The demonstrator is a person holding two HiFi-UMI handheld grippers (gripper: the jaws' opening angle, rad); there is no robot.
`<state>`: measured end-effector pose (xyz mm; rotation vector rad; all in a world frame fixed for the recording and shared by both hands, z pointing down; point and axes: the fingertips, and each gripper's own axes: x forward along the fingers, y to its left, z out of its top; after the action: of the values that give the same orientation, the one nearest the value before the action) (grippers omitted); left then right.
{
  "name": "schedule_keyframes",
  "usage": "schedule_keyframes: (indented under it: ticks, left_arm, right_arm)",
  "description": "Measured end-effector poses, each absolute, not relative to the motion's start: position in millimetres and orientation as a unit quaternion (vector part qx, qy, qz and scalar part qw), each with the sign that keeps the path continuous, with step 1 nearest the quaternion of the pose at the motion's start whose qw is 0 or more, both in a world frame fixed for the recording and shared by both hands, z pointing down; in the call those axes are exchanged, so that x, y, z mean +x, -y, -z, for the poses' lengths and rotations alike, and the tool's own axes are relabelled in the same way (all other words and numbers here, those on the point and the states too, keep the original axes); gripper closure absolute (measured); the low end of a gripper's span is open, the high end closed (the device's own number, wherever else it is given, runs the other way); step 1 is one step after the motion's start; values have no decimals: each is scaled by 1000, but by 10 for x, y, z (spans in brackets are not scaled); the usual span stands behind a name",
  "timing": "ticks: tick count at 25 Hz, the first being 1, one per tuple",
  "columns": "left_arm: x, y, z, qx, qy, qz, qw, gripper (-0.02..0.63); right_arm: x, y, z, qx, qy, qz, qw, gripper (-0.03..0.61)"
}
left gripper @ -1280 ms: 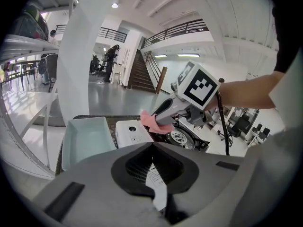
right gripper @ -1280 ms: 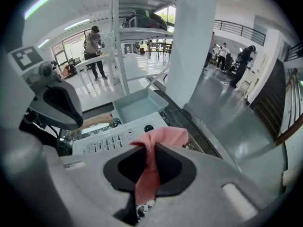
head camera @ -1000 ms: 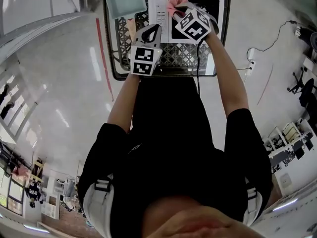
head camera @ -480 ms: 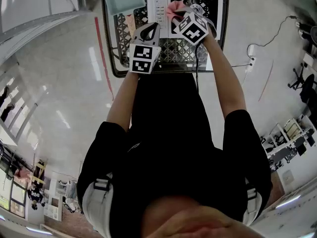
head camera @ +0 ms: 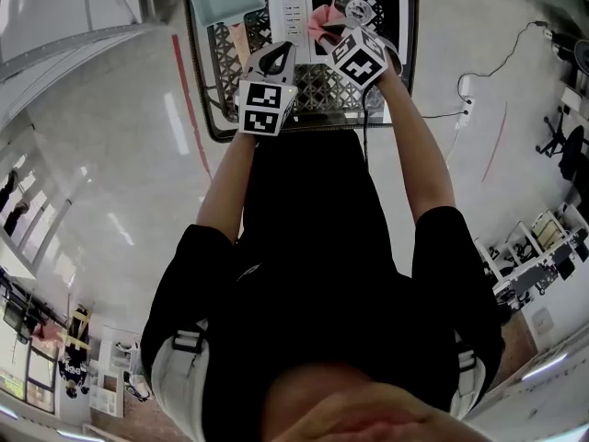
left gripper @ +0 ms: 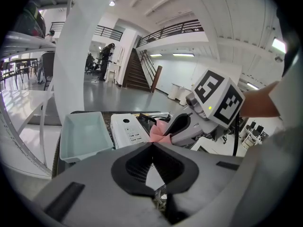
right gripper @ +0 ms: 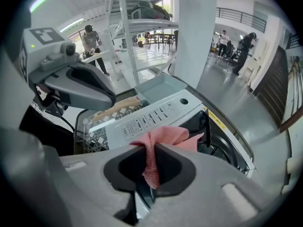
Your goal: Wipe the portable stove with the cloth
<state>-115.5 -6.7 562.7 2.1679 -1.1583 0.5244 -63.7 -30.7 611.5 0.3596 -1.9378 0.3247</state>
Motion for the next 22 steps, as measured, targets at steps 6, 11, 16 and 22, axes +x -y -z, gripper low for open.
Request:
schedule_keyframes:
  ticks: [6, 11, 16, 22]
  left_arm:
    - [-1136, 12, -5647, 823, 431, -199, 311, 614]
    - [-1066, -7, -5657, 827, 419, -197, 319, 614]
    - [-1043, 2, -5630, 829, 415, -199, 318, 614]
    - [-984, -7, -5678, 831, 407, -204, 320, 614]
  right_arm:
    - [-589, 31, -5971, 163, 823, -127, 529, 538]
    - [-528, -160, -6013, 196, 825, -134, 513, 539]
    - [-541, -276, -5950, 218, 829, -154, 492, 539]
    - [-439, -476, -6153, 224, 817, -180, 500, 539]
